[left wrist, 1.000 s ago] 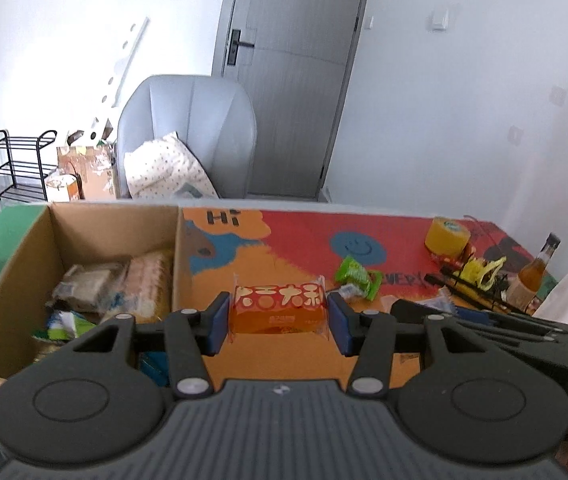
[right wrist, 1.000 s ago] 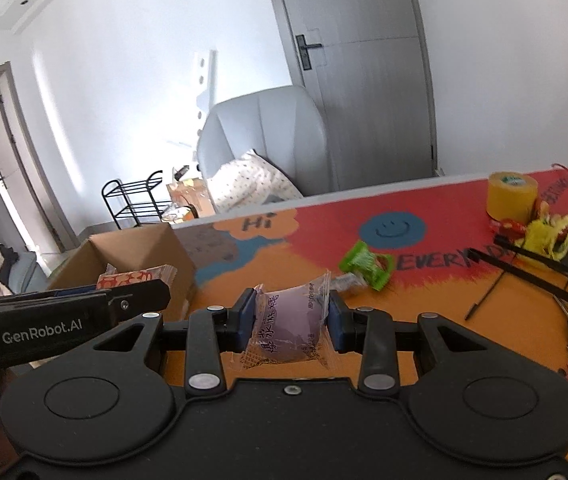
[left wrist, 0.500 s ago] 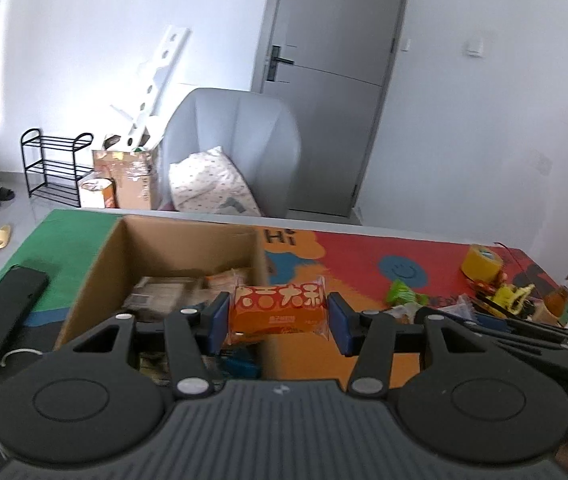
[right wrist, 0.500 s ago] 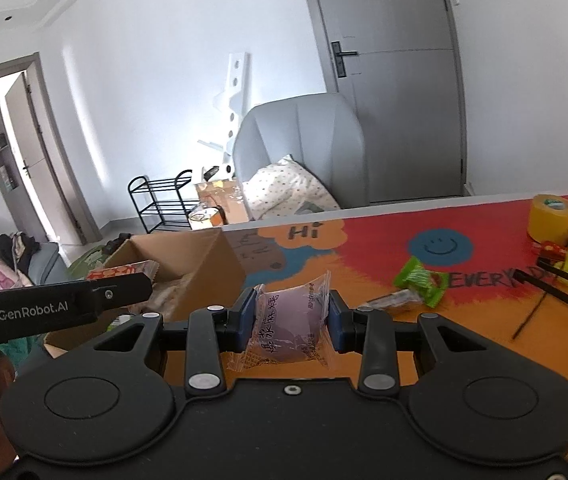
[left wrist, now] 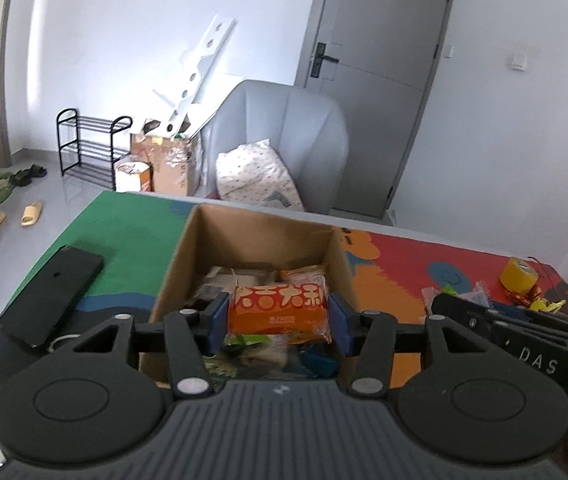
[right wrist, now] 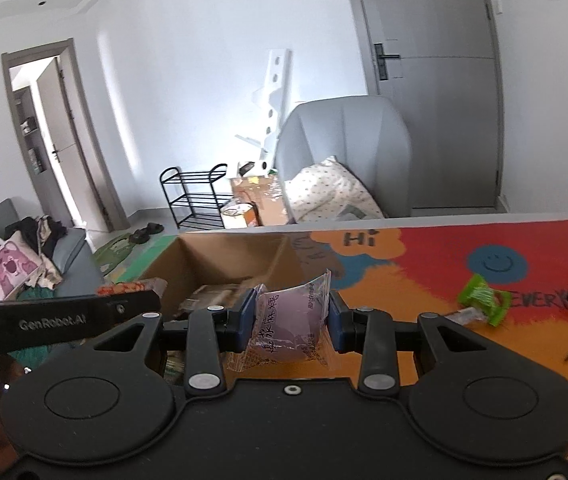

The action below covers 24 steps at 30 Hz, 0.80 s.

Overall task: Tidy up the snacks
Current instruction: 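Carry both packets over the cardboard box and open both tools to drop them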

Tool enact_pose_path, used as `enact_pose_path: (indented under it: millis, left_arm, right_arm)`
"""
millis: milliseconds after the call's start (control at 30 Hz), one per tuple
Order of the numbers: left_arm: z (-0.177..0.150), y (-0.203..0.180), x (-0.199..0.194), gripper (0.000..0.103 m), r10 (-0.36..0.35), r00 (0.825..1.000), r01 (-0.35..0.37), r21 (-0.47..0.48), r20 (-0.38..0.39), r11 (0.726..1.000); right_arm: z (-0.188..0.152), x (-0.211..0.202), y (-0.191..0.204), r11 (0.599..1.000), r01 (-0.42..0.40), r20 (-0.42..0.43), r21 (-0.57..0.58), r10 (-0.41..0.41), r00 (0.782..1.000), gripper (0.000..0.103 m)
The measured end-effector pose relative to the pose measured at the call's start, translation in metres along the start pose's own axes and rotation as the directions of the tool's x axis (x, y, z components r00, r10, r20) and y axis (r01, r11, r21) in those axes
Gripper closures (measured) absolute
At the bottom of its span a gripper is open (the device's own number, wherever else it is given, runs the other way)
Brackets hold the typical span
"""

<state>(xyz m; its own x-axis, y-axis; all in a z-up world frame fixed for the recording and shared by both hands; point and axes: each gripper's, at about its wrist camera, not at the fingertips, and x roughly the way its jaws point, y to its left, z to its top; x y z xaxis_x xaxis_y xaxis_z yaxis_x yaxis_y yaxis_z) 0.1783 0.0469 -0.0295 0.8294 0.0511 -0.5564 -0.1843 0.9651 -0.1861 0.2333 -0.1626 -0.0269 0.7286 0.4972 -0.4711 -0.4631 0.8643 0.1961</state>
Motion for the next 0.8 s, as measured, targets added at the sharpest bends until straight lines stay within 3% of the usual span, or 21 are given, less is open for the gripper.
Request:
enact_pose_path:
  millis: [133, 300, 500, 633, 800]
  left_arm:
    - [0.002, 0.009, -0.004, 0.047, 0.047, 0.999, -0.047, -0.008, 0.009, 0.999]
    - [0.005, 0.019, -0.012, 0.034, 0.065, 0.997, -0.064, -0.036, 0.029, 0.997]
    - [0.007, 0.029, -0.017, 0.025, 0.088, 0.995, -0.086, -0.058, 0.041, 0.995]
    - [0.007, 0.035, -0.018, 0.020, 0.110, 0.993, -0.107, -0.073, 0.043, 0.992]
    - [0.007, 0.037, -0.015, 0.015, 0.124, 0.992, -0.121, -0.077, 0.035, 0.990]
  right_arm:
    - [0.005, 0.006, 0.016, 0.999, -0.036, -0.005, -0.027, 0.036, 0.999, 0.068]
    - [0.010, 0.012, 0.032, 0.996, -0.074, -0.007, -0.047, 0.074, 0.997, 0.068]
    - [0.015, 0.019, 0.043, 0.993, -0.112, -0.015, -0.046, 0.111, 0.994, 0.067]
    - [0.016, 0.023, 0.044, 0.989, -0.147, -0.023, -0.006, 0.147, 0.989, 0.050]
    - [0.013, 0.022, 0.037, 0.993, -0.118, -0.023, 0.023, 0.118, 0.993, 0.044]
